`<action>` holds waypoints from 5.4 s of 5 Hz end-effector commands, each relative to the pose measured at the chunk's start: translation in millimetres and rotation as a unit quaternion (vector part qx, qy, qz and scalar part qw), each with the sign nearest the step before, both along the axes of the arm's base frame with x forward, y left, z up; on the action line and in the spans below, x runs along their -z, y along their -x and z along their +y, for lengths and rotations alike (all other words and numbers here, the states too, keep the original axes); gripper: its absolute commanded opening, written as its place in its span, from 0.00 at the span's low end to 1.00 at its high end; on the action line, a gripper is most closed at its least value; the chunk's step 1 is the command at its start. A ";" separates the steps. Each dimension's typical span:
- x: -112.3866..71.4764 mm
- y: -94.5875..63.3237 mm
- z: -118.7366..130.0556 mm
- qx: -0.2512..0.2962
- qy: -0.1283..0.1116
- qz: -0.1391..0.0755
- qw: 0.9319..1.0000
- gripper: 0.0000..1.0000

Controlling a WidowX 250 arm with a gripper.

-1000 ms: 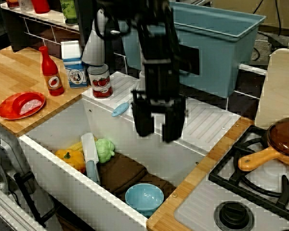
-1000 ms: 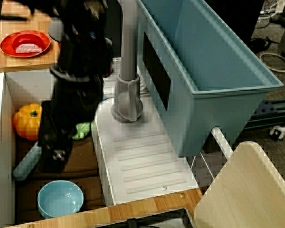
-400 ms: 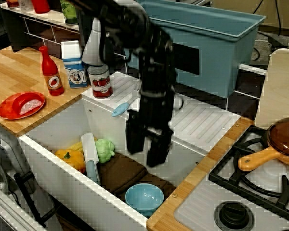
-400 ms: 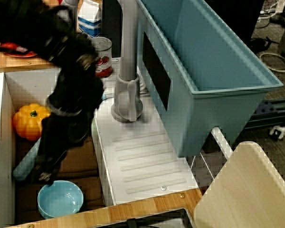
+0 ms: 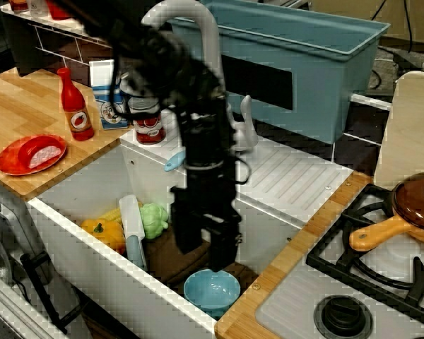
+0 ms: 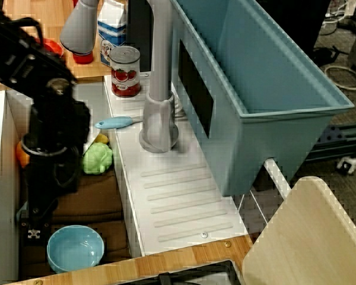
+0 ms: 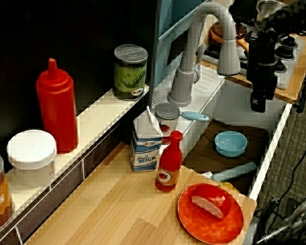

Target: Lift bowl

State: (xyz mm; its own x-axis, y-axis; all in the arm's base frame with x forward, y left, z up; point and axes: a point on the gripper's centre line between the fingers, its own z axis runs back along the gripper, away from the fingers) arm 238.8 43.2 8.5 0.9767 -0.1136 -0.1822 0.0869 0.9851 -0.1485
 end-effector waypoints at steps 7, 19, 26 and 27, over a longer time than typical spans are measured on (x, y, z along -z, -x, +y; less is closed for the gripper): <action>65.5 -37.3 3.3 -0.050 0.008 -0.072 0.996 1.00; 118.3 -36.1 3.0 -0.075 -0.062 -0.003 0.995 0.00; -125.3 -36.3 -55.5 -0.046 0.097 -0.021 0.994 0.00; -163.7 -39.1 -61.1 -0.040 0.127 -0.025 0.991 0.00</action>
